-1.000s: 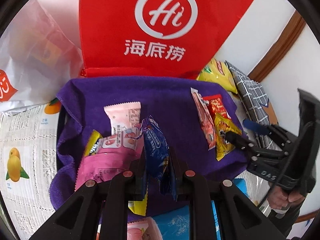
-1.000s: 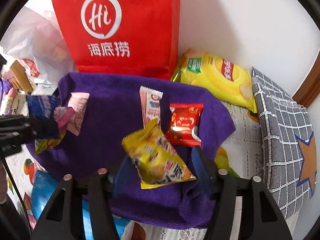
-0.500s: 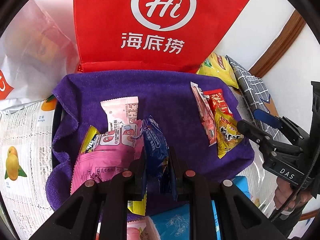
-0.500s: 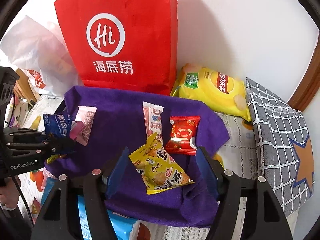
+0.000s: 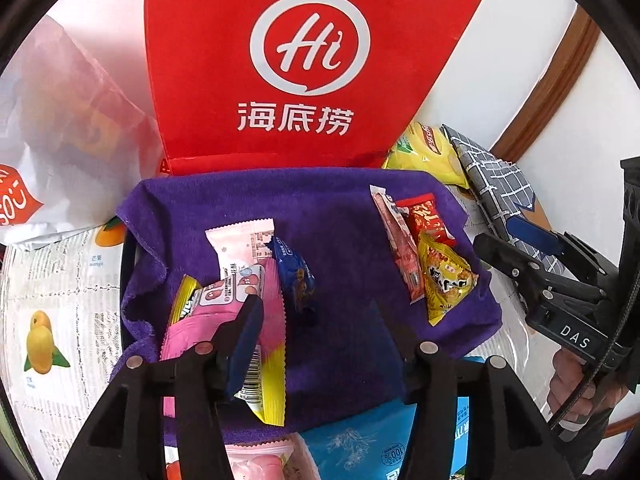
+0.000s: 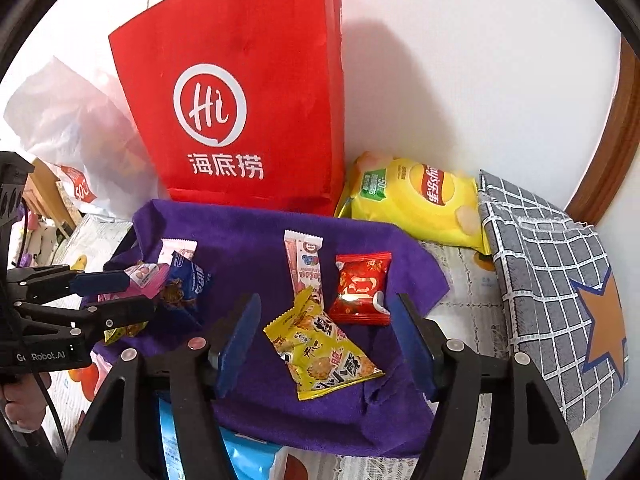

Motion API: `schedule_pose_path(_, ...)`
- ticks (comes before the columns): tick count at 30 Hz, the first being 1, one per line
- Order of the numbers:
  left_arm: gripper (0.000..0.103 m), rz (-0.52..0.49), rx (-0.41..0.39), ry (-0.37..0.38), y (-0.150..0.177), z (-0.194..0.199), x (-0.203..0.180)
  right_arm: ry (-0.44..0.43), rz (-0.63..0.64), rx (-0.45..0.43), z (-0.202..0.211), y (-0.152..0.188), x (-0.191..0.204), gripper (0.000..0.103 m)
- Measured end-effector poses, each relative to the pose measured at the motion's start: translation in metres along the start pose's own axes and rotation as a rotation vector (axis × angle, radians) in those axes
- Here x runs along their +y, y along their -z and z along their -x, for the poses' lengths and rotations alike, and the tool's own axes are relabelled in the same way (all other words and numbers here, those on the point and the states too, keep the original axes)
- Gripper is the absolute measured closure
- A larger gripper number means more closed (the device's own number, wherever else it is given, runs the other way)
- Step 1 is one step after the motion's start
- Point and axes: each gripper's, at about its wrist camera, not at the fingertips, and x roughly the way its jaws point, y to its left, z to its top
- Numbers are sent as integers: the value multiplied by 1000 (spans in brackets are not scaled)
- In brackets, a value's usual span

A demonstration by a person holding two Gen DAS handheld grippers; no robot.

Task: Organize snacks
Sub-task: 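Open both grippers to drop the yellow bag and blue snack onto the towel, then move both open grippers back toward the snacks on the table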

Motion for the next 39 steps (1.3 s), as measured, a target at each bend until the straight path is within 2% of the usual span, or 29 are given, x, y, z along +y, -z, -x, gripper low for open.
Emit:
schedule_pose_path(6, 44, 0, -22, -2, -1, 8, 0, 3, -4, -21, 4, 1, 1, 38)
schedule_pose_path(13, 38, -28, -56, -51, -3, 21, -5, 18, 1, -78, 17, 1, 4, 38)
schedule_pose_path(17, 36, -24, -67, -37, -3, 28, -7, 33, -17, -89, 28, 7, 3, 38)
schedule_pose_path(25, 36, -48, -114, -58, -2, 51, -19, 38, -87, -38, 55, 21, -11, 38)
schedule_pose_path(33, 36, -31, -185, -40, 1, 82, -26, 110, -105, -18, 92, 62, -35, 41)
schedule_pose_path(39, 36, -40, -219, -26, 6, 103, -37, 99, -127, 52, 97, 106, -47, 48)
